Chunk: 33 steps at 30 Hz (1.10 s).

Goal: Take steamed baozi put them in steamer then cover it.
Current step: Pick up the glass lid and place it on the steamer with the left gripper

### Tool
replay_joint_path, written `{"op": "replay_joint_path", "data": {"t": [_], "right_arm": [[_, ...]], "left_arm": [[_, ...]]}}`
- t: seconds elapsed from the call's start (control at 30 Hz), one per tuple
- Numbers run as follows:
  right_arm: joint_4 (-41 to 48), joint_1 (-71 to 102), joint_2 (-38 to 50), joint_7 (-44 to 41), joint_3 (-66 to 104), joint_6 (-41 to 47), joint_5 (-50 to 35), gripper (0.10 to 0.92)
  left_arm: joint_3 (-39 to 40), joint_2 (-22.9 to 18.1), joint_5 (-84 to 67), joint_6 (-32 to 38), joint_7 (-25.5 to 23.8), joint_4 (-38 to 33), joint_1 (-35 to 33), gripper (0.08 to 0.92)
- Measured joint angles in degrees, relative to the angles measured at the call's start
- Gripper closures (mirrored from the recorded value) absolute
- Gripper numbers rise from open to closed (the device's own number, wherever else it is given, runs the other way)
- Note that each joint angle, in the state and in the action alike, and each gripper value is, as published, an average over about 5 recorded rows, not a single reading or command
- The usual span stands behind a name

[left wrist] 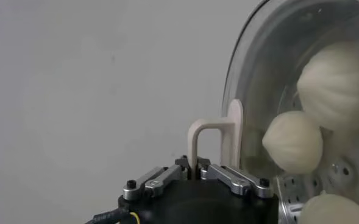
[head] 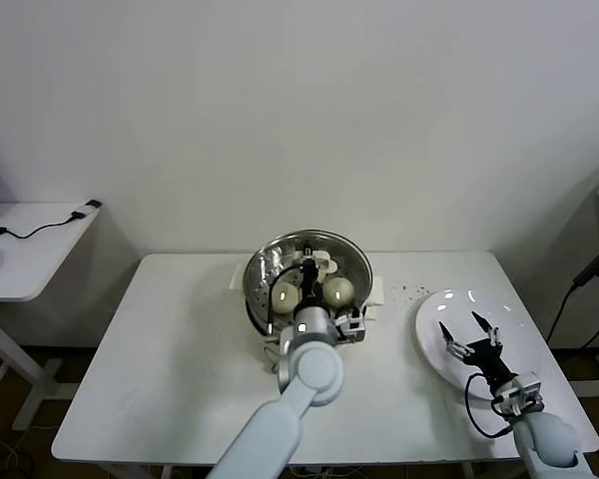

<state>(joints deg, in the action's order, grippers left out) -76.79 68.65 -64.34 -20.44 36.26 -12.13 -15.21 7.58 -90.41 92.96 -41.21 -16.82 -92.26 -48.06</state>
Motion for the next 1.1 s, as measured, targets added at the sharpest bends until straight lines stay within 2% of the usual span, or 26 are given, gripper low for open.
{"op": "replay_joint_path", "data": {"t": [1.1], "right_arm": [[0.6, -0.6, -0.1, -0.9, 0.2, -0.5, 1.5, 0.203]], "left_arm": [[-0.8, 1.1, -1.9, 0.1, 1.2, 1.6, -0.1, 0.843]]}}
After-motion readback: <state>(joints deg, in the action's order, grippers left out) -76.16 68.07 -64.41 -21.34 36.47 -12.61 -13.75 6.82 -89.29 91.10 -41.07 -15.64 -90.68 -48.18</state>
